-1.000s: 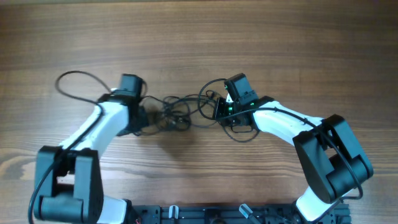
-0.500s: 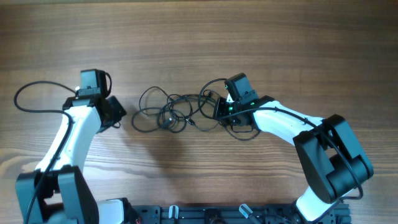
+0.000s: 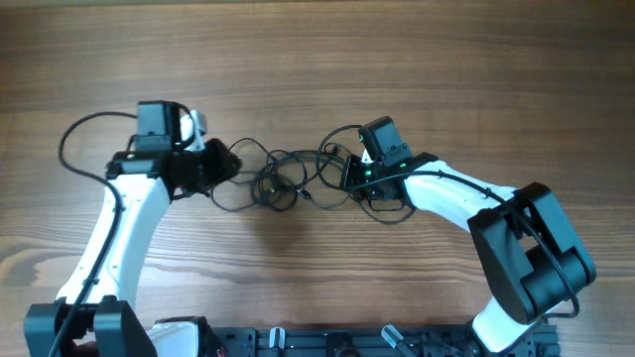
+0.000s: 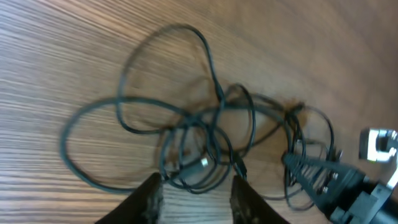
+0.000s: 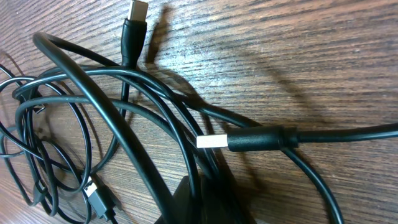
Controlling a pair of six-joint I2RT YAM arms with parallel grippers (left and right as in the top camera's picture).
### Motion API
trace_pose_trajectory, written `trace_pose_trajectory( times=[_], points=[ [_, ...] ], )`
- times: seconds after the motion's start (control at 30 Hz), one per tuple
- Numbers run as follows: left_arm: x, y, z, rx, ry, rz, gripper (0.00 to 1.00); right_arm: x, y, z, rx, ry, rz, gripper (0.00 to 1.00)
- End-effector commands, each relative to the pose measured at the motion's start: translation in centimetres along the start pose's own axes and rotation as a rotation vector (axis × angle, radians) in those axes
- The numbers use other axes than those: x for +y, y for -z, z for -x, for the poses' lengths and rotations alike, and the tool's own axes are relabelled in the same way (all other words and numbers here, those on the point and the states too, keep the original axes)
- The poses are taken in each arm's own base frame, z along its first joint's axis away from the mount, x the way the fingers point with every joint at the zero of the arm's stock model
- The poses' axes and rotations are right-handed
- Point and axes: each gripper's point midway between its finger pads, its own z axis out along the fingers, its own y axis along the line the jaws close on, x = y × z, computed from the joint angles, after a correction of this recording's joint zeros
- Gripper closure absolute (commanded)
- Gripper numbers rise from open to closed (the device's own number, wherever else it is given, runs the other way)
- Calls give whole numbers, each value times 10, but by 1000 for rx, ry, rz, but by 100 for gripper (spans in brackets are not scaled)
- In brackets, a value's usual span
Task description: Untangle cables
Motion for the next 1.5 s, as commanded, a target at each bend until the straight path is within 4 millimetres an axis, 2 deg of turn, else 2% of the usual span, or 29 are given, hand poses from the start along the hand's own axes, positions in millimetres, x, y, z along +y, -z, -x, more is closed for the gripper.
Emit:
trace_pose_trajectory(
  times=[0.0, 0.1, 0.23, 0.53, 0.97, 1.13, 1.2, 1.33, 1.47],
  points=[
    [-2, -18, -17, 40, -155, 82, 52, -23, -5, -3, 0, -39, -76, 96],
    [0, -30, -28, 61, -270, 169, 43, -23, -5, -3, 0, -39, -76, 95],
    [14, -46, -34, 63, -364, 336, 43, -23, -5, -3, 0, -39, -76, 95],
    [28, -73, -54, 174, -409, 396, 46, -23, -5, -3, 0, -39, -76, 95],
    [38, -78, -75, 256, -415, 415, 51, -23, -5, -3, 0, -39, -76, 95],
    [50, -79, -89, 292, -410, 434, 53, -23, -5, -3, 0, -39, -76, 95],
    [56, -79, -95, 309, -407, 442, 57, -23, -5, -3, 0, -39, -76, 95],
    [60, -78, -100, 323, -388, 454, 80, -23, -5, -3, 0, -39, -76, 96],
    [60, -78, -99, 318, -375, 456, 89, -23, -5, -3, 0, -39, -76, 95]
  ],
)
